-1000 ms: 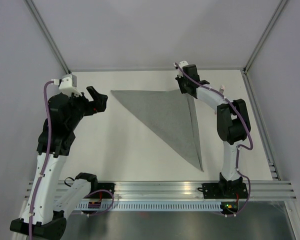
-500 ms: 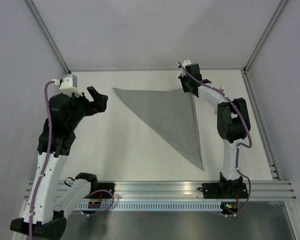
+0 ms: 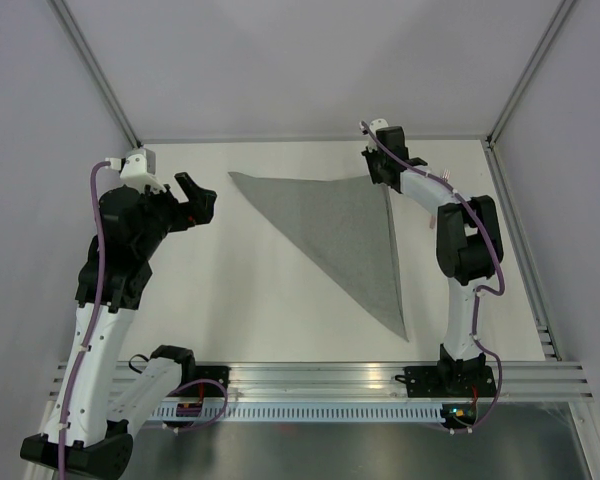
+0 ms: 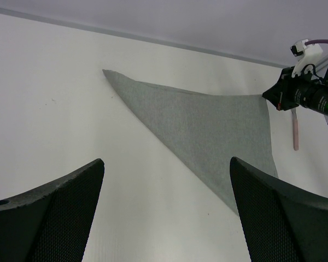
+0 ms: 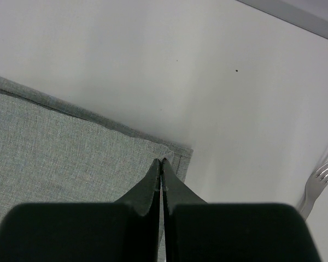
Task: Fold the napkin, place the utensils inside, and roll it up
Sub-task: Fold the napkin
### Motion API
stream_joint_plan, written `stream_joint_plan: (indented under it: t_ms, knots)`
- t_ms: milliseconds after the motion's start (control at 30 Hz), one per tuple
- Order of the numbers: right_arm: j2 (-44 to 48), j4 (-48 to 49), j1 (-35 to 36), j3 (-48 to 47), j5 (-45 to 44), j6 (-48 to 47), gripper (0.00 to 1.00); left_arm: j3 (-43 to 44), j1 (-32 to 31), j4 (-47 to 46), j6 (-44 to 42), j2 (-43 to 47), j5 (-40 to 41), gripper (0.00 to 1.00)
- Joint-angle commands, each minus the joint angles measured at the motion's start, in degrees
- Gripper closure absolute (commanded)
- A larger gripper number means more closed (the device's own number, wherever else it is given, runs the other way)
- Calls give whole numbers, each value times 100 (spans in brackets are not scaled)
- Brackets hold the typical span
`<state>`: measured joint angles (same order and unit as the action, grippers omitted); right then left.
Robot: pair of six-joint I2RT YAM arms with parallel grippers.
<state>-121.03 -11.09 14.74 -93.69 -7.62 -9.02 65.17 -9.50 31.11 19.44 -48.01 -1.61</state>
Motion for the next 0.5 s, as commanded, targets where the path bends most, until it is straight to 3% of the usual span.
stream_joint_plan:
  t_ms: [0,467]
  knots:
    - [80,177,-86,-106,-74,40,99,-39,-17,-184,-265,-7,-42,0]
    - [290,353,-182,122,76,110,100,-48,-17,-167,-283,-16,-33,0]
